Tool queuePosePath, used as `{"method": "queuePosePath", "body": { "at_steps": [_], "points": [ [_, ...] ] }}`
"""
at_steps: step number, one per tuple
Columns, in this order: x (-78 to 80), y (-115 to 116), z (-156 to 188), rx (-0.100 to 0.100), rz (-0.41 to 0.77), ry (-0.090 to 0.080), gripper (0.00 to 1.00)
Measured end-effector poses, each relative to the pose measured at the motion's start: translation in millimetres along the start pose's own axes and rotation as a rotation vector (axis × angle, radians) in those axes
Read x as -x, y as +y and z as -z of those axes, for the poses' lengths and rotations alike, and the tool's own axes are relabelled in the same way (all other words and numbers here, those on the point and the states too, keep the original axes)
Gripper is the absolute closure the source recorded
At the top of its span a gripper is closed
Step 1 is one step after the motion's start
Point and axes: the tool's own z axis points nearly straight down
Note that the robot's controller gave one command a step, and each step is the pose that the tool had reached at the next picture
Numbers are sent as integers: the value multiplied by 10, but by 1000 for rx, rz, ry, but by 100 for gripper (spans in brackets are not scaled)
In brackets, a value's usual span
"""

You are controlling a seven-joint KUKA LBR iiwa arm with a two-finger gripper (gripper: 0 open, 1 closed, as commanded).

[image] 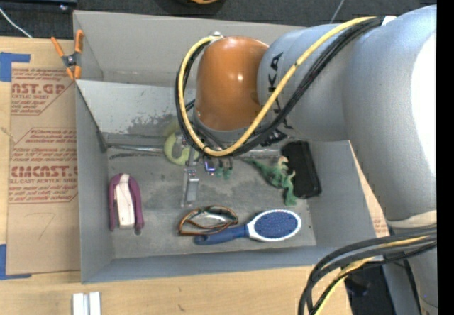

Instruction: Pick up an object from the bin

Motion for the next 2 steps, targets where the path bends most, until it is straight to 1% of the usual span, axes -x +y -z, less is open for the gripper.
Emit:
{"method": "queuePosePath", "body": {
  "at_steps": [1,2],
  "points": [
    [21,-8,47,1,-2,-8,0],
    [-454,-568,-719,2,47,-1,0]
  ]
}}
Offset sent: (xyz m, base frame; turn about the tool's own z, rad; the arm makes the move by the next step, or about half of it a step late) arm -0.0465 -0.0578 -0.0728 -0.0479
